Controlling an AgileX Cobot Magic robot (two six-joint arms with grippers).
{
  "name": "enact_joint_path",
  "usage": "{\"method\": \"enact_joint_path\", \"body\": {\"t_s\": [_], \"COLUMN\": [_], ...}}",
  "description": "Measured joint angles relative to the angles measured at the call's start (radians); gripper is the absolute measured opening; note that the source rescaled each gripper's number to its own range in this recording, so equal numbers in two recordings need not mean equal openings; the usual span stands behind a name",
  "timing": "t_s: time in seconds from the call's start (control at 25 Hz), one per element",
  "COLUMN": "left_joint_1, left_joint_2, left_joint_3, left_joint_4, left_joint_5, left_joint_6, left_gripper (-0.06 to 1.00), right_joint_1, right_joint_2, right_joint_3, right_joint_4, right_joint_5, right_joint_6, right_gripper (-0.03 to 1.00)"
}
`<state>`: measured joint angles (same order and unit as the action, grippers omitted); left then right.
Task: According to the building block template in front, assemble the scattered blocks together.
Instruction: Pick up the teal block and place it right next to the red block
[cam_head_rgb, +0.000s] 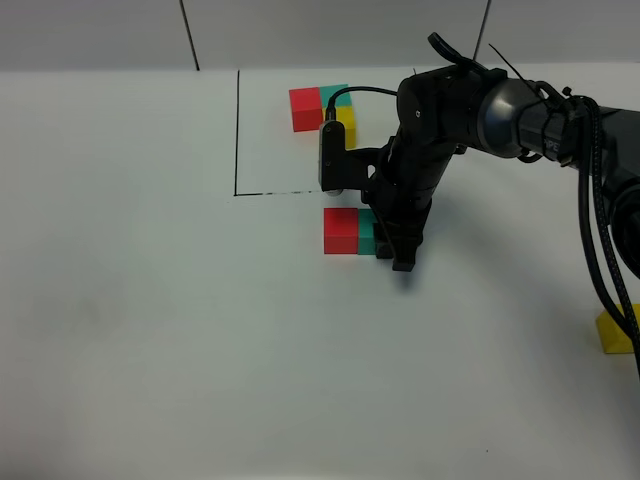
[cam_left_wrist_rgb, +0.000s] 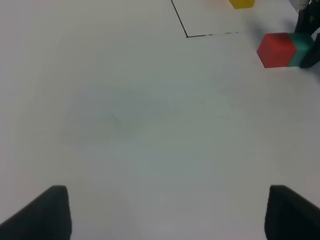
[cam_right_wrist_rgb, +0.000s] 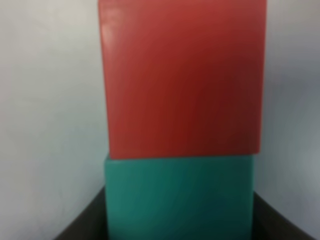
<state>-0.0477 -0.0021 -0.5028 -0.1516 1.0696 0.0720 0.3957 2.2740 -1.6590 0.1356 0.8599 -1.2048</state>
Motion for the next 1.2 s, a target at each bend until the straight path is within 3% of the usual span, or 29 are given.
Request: {"method": "enact_joint_path", "body": {"t_s": [1.2], "left_joint_1": [0.0], "left_joint_2": [0.0], "left_joint_3": [0.0], "left_joint_4": [0.0], "left_joint_5": [0.0], "left_joint_6": [0.0], "left_gripper": [0.74], "right_joint_1": [0.0], "right_joint_2": [0.001], "right_joint_3": [0.0], "right_joint_4": [0.001], "right_joint_5": [0.006], "right_joint_6": [0.002], "right_gripper": [0.01]}}
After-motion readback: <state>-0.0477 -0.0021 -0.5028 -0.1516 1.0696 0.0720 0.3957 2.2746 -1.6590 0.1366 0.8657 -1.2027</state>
